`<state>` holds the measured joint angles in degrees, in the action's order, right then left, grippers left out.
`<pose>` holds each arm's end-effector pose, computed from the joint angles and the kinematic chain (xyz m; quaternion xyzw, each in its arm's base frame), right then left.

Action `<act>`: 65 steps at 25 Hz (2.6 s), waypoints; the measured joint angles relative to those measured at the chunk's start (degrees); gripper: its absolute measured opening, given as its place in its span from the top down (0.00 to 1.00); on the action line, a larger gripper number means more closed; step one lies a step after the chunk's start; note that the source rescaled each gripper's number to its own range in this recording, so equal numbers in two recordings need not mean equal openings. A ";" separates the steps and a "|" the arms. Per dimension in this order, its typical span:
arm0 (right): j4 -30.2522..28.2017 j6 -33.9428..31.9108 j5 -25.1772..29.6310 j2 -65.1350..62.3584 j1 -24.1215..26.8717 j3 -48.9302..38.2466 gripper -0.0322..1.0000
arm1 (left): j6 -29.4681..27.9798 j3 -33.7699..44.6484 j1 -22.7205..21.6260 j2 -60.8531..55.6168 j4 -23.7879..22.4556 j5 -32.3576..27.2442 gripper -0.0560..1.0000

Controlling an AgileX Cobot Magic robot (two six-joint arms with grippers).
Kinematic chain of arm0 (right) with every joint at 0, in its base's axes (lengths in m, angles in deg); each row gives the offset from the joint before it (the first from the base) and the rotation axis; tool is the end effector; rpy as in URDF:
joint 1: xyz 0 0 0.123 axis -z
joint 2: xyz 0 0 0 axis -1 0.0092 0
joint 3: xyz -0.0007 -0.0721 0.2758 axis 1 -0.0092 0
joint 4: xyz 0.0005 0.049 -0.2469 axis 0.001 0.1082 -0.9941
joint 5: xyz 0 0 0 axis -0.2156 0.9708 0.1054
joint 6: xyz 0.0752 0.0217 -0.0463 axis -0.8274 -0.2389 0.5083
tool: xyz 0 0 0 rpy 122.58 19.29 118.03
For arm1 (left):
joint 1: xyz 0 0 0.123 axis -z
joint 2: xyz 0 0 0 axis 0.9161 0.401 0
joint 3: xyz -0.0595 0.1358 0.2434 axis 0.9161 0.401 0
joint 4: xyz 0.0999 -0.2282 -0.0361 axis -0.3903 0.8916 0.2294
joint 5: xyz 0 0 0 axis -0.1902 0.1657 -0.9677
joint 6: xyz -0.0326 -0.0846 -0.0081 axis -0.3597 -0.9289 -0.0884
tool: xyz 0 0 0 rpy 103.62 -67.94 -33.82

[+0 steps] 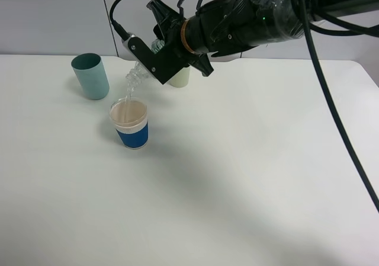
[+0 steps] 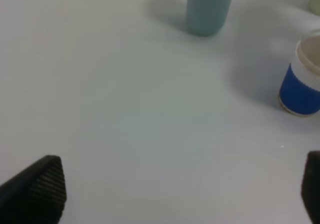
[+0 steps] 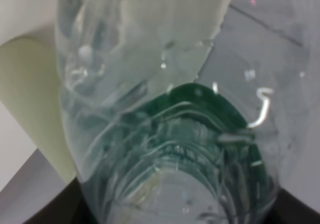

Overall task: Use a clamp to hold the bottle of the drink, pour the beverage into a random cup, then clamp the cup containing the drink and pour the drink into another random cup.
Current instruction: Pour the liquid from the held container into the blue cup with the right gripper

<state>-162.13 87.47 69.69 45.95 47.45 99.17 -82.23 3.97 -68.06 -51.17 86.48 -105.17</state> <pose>0.3475 0.2880 0.2114 -0.8349 0.2436 -0.3519 0.3461 -0.0052 -0.0039 0.2779 -0.0118 0.8492 -0.0155 0.5277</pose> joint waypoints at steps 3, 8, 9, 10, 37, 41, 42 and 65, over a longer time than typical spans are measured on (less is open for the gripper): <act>-0.22 0.00 0.00 0.00 0.00 0.00 0.97 | 0.00 0.00 0.00 0.00 0.00 0.00 0.14; -2.21 0.00 0.00 0.00 0.00 0.00 0.97 | 0.00 0.00 0.00 0.00 0.00 0.00 0.14; -2.46 0.00 0.00 0.00 0.00 0.00 0.97 | 0.00 0.00 0.00 0.00 0.00 0.00 0.14; -2.69 0.00 0.00 0.00 0.00 0.00 0.97 | 0.00 0.00 0.00 0.00 0.00 0.00 0.14; -14.12 -0.02 -3.36 -0.05 0.00 0.00 0.97 | 0.00 0.00 0.00 0.00 0.00 0.00 0.14; -14.12 -0.02 -3.40 -0.05 0.00 0.00 0.97 | 0.00 0.00 0.00 0.00 0.00 0.00 0.14; -14.12 -0.02 -3.40 -0.05 0.00 0.00 0.97 | 0.00 0.00 0.00 0.00 0.00 0.00 0.14; -14.12 3.62 -3.89 -0.10 -0.60 0.90 0.97 | 0.00 0.00 0.00 0.00 0.00 0.00 0.14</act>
<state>-176.25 91.08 65.80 45.85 46.85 100.07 -82.23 3.97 -68.06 -51.17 86.48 -105.17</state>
